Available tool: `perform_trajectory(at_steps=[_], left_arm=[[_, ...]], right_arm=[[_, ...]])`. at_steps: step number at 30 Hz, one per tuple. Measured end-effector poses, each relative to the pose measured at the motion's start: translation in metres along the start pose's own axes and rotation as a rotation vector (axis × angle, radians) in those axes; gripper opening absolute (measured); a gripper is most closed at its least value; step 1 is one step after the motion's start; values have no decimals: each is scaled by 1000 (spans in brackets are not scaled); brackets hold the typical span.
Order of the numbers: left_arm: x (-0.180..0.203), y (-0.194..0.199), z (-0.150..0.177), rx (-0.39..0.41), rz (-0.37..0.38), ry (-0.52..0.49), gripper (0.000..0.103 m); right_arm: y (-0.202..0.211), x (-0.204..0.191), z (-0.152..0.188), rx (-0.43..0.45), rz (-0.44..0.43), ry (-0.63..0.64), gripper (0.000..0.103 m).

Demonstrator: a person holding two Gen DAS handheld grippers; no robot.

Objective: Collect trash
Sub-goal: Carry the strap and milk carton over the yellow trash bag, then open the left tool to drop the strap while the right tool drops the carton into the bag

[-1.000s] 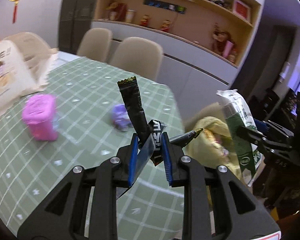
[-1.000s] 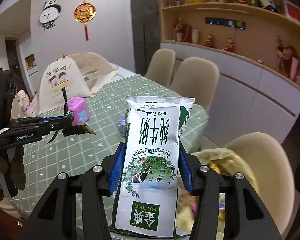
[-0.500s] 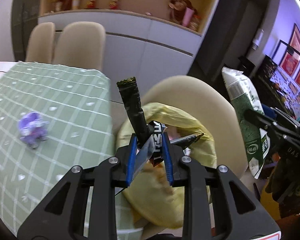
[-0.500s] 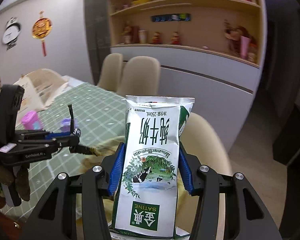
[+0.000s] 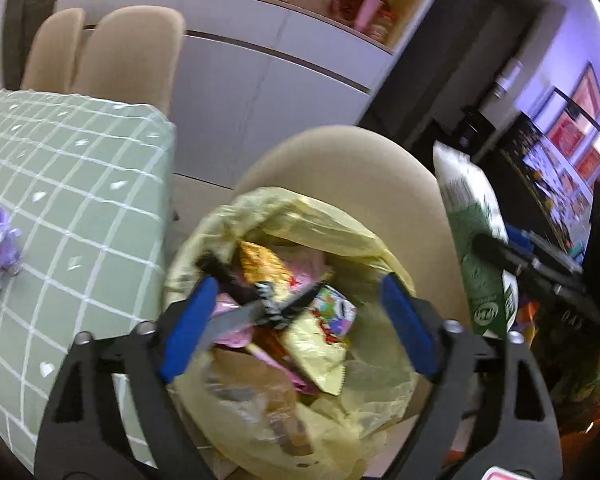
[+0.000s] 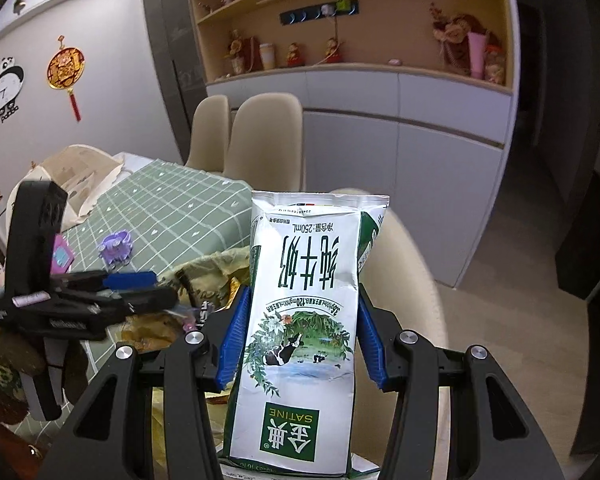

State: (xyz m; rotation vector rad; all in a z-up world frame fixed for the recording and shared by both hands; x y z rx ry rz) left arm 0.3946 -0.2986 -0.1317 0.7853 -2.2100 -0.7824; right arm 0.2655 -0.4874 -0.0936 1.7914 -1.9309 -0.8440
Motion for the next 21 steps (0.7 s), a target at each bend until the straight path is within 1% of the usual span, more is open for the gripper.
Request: perform_trajectory(at_steps=[4,6,7,10,13,15,17,19,21], left_arm=[[-21,27,0,52,-79,63,90],[-30,45,3,88,-122,84,91],[-37,56,5,111,-155,96,91],[-55,90,14,163,-230,155,91],[-72,118,24,199,-286,223,91],[-83,139,37,223,-334,274,91],[-91,156,50,238,-382,312,91],[-96,169,64,247,-420,342,91],[-99,183,79,258,-458,351,91]], right_arm=[[-28,-15,4,-61,-64,5,48],[-44,-25,7,-94,-100,10,48],[-52,-31,9,-110,-120,15,48],[-88,-55,16,-189,-181,54,48],[-123,-72,26,-287,-184,95,48],[-146,-78,32,-373,-163,117,48],[-161,-79,36,-418,-147,131,48],[-170,-81,41,-443,-142,128,48],[-172,-82,39,-437,-137,115,48]])
Point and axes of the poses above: each gripper's, at about its wrist camera, not at the fingertips, and y roughly against the way its jaws point, x to its right, z to its underside, the point moved 3 cm from there along -y, roughly the way its jaws point, and after that the axes turned 1 degree about y, right-handed, at the moved point
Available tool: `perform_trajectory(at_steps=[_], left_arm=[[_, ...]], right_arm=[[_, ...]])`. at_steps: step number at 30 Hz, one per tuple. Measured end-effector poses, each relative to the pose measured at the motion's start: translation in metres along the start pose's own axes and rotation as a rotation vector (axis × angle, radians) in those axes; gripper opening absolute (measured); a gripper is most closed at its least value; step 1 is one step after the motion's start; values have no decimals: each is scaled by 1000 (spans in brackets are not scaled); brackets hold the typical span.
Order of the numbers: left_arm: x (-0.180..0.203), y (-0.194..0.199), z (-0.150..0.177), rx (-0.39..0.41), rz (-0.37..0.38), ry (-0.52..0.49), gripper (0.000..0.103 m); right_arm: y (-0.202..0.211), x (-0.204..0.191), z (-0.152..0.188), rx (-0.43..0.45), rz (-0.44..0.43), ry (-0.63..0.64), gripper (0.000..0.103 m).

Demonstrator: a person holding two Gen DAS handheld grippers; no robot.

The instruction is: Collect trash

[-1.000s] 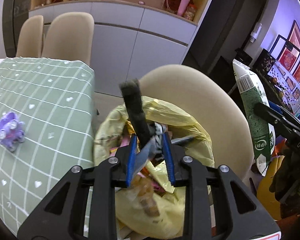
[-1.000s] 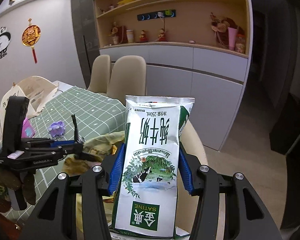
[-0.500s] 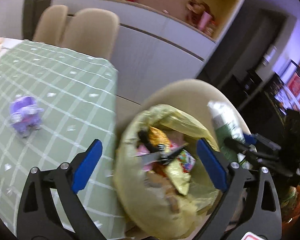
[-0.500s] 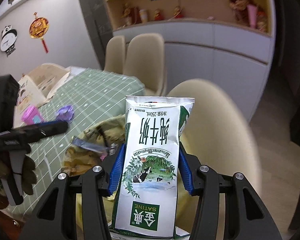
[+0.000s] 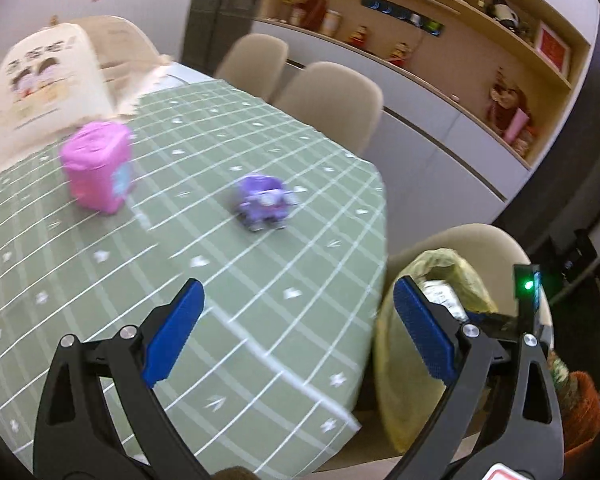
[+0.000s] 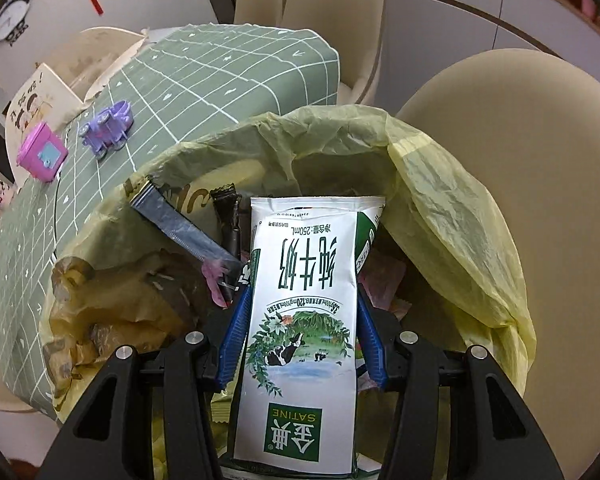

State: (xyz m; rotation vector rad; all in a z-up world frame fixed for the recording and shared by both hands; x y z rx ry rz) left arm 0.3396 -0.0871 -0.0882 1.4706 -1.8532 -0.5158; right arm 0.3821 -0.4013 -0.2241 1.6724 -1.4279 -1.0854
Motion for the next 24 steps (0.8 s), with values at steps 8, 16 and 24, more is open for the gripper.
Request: perform_trajectory(at_steps=[8,16,24], left_arm=[[-21,54,16,131,-47,-31,91],[-15,116,42,185,-172,-138,91],[-8,177,103,154,-135,-222,90]], right_arm=[[48,3,22,134,50,-93,56],[158,-62,77,359,29,-103,56],[239,-170,168,455,26,-51,56]])
Point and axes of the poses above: each gripper's, at about its wrist camera, not at the fingertips, and y roughly against the way its jaws point, x to its right, z to its underside, the point moved 3 cm from there along -y, roughly the way its jaws point, and after that the axes turned 1 degree about y, right-handed, at the moved point
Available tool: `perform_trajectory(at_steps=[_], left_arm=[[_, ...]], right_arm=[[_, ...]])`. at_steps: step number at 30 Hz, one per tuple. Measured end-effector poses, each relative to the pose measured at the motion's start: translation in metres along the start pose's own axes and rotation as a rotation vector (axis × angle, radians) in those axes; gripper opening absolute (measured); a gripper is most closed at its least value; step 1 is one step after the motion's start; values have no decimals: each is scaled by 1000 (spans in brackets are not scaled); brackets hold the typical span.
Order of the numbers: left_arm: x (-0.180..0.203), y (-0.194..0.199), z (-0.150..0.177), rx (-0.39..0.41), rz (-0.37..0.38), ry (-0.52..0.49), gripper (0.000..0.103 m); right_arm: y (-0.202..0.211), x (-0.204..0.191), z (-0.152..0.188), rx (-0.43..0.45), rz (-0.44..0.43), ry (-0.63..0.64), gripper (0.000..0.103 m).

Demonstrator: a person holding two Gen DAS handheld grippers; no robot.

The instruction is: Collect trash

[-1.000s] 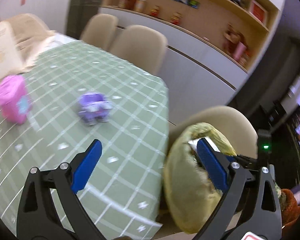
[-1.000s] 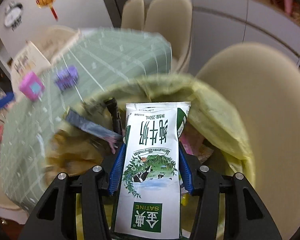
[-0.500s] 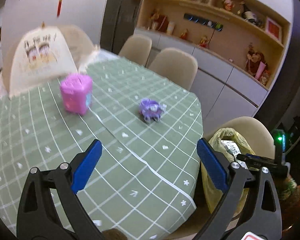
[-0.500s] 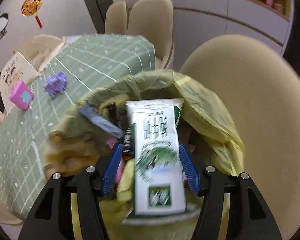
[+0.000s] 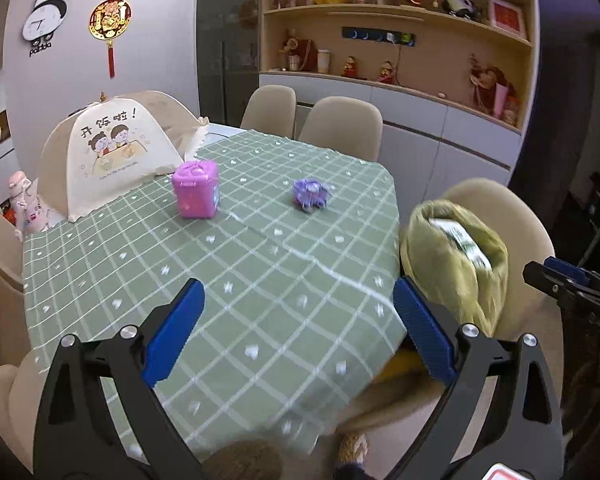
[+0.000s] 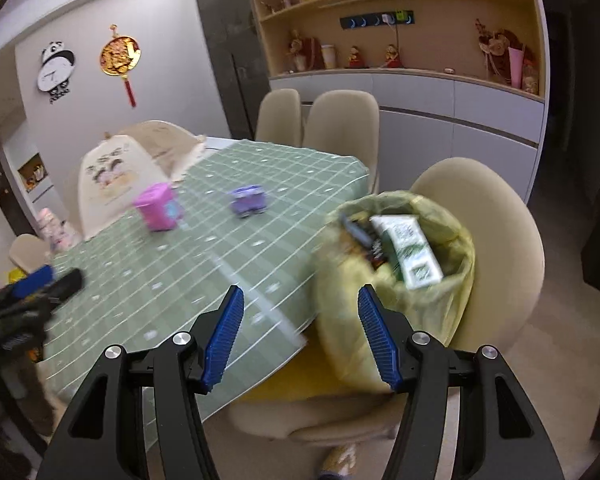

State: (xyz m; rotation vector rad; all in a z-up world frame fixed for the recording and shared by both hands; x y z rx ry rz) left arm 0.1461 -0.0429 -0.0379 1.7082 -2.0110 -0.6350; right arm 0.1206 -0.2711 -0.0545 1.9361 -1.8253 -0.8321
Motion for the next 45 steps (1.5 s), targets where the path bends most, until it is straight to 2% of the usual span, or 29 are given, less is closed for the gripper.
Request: perform_trajectory(at_steps=[6,17,28,45], left_arm=[[-6,52,29,21,-2,-8,89],[-3,118,49,107,-6,-53,89],[-1,136,58,112,-4,-54,89],[-3,139,67,99,0,-53,89]], right_arm=[[62,-54,49,42,44,84,56],[116,-70,79,94,71,68,56],[134,-75,87,120,81,97,56],[136,-73,94,116,88,91,56]])
Point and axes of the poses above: each gripper's, at about its wrist camera, not at the fingertips, and y roughly against the way its jaws point, x to its right, z to its underside, the point moved 3 cm from there along -y, roughly the way its jaws point, and after that the axes turned 1 degree about y, right-handed, at the moved point
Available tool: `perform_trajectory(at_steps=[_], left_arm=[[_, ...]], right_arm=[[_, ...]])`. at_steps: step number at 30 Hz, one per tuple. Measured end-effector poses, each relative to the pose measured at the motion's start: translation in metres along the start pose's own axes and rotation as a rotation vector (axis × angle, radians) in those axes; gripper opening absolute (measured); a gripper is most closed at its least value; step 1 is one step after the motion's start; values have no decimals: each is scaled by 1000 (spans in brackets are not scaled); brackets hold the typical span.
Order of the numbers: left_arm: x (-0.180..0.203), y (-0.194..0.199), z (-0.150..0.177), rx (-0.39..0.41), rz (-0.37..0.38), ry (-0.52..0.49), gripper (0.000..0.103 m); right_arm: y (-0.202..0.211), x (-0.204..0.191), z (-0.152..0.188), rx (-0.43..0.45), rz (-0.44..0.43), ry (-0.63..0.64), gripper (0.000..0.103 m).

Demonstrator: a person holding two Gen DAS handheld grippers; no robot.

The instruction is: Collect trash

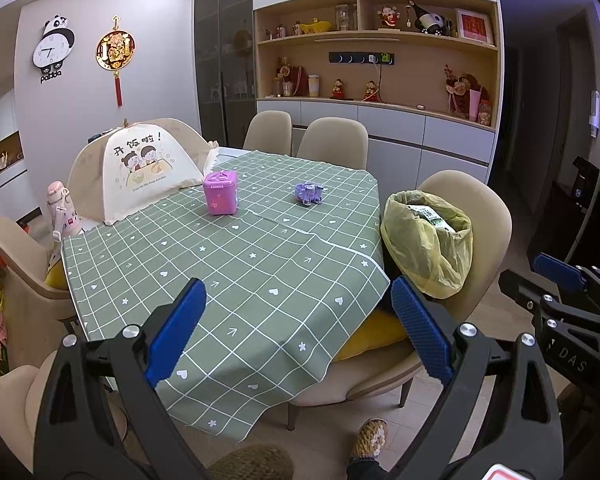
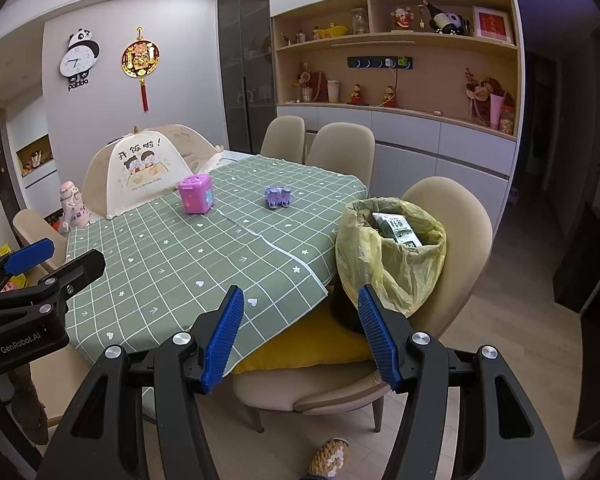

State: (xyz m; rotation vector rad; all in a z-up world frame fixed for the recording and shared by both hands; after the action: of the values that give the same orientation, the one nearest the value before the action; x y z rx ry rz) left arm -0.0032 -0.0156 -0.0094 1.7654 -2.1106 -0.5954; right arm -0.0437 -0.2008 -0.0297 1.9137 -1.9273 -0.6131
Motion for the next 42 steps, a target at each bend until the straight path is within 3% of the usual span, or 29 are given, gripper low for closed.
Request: perform_trajectory(at_steps=[42], left_arm=[[8,-15,-3,-18,46,-6,89]], right_arm=[[-2,6,-4,7,55,-9,56]])
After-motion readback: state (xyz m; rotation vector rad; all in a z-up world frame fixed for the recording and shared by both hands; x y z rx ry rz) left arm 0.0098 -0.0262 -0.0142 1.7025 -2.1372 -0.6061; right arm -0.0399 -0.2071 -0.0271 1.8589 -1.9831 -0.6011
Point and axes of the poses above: each gripper's, at about its wrist camera, not at the fingertips, and y roughly against the way its jaws point, x to its right, z to its underside, the point moved 3 cm from there along -y, roughly the way its jaws point, and after that the axes turned 1 degree about y, right-handed, at the moved point
